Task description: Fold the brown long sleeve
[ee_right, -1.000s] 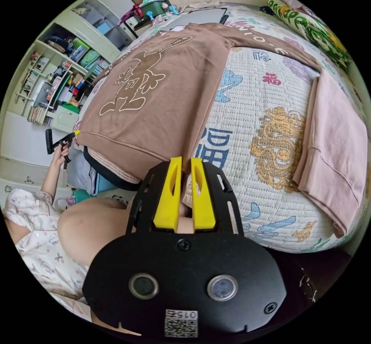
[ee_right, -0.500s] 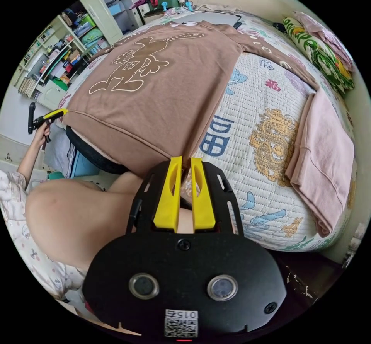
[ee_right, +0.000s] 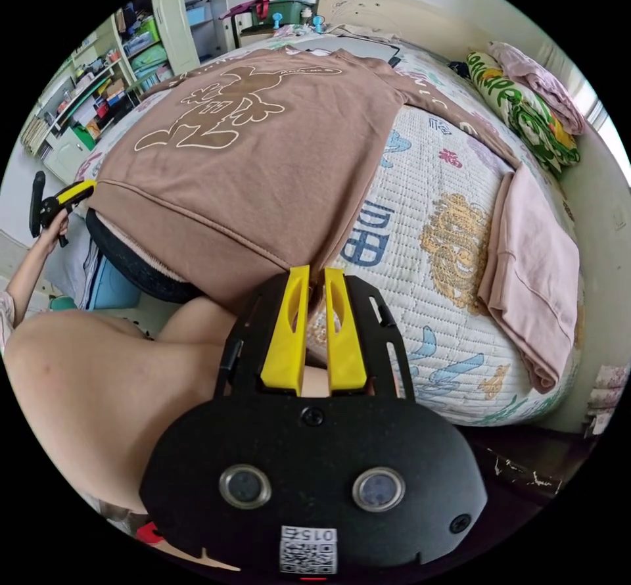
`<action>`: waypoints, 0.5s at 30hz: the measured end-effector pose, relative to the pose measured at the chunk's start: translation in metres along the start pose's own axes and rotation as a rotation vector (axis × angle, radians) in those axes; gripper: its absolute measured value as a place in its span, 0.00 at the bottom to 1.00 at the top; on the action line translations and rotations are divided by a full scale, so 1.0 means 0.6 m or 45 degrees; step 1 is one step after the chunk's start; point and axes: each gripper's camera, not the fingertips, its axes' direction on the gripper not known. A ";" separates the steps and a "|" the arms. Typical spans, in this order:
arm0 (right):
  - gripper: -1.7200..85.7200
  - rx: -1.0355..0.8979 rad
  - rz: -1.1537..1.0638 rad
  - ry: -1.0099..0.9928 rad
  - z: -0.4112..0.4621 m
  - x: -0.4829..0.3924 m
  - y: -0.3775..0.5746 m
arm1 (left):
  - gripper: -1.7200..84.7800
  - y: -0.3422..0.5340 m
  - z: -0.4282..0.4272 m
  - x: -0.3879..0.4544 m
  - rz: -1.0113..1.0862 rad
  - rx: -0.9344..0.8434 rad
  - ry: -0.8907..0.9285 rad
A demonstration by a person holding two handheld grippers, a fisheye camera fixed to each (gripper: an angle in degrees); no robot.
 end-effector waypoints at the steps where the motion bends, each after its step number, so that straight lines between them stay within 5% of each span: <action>1: 0.08 0.010 0.000 0.000 0.004 0.001 0.007 | 0.04 -0.011 0.012 -0.006 -0.005 -0.022 0.028; 7: 0.08 0.024 0.031 0.016 0.022 0.006 0.032 | 0.04 -0.054 0.065 -0.064 -0.070 -0.086 0.233; 15: 0.08 0.045 0.031 0.008 0.041 0.011 0.064 | 0.03 -0.136 0.103 -0.045 0.075 -0.182 0.145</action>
